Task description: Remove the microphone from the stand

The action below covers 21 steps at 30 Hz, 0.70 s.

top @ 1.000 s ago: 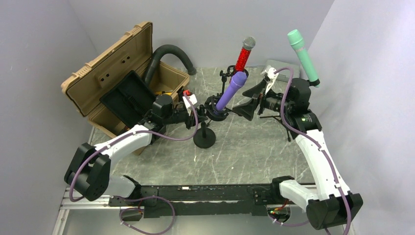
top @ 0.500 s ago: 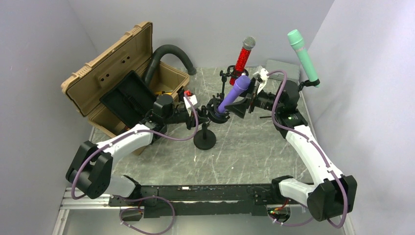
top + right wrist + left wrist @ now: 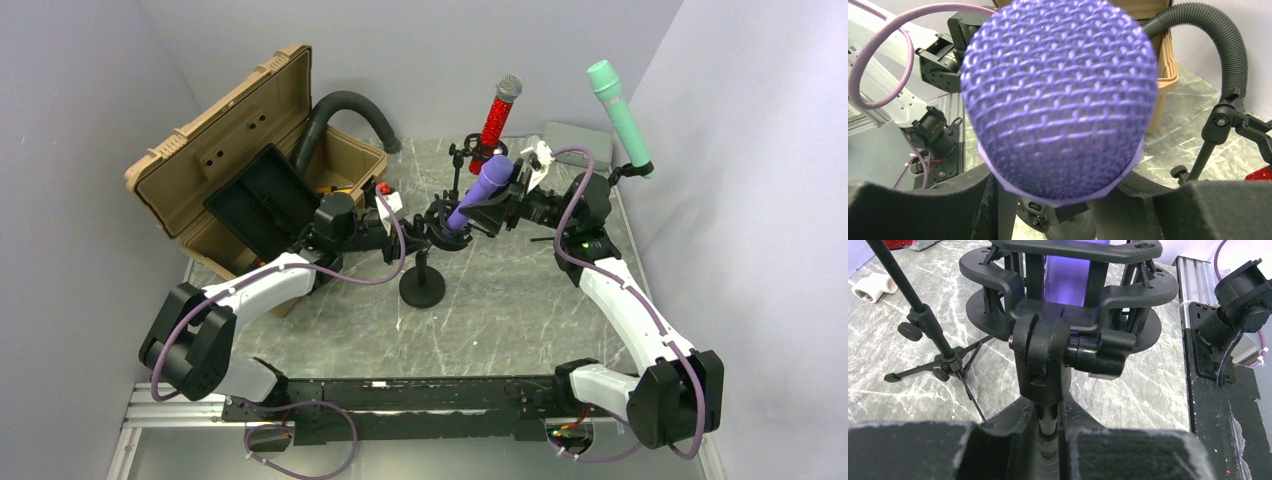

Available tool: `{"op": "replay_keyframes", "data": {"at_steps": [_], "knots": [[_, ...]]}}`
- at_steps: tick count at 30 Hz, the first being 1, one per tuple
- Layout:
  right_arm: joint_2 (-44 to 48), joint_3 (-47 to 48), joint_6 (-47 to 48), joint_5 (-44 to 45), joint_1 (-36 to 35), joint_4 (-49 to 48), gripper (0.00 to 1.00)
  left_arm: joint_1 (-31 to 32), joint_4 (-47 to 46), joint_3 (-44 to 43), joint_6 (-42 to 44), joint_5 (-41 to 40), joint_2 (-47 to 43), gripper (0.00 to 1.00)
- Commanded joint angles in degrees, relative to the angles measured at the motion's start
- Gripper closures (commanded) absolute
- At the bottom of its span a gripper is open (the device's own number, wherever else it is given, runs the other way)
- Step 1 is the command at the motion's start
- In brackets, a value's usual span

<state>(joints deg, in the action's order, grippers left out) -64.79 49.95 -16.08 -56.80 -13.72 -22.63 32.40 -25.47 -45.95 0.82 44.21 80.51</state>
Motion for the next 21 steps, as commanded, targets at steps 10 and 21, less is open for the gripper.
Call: {"op": "replay_keyframes", "data": {"at_steps": [10, 21], "knots": [[0.1, 0.5, -2.1, -1.2, -0.1, -5.8, 0.85, 0.1, -2.7, 0.5, 1.8, 3.1, -0.1, 1.00], [1.5, 9.4, -3.0, -2.7, 3.2, 2.7, 1.00, 0.1, 3.0, -0.5, 8.1, -0.2, -0.6, 1.00]]}}
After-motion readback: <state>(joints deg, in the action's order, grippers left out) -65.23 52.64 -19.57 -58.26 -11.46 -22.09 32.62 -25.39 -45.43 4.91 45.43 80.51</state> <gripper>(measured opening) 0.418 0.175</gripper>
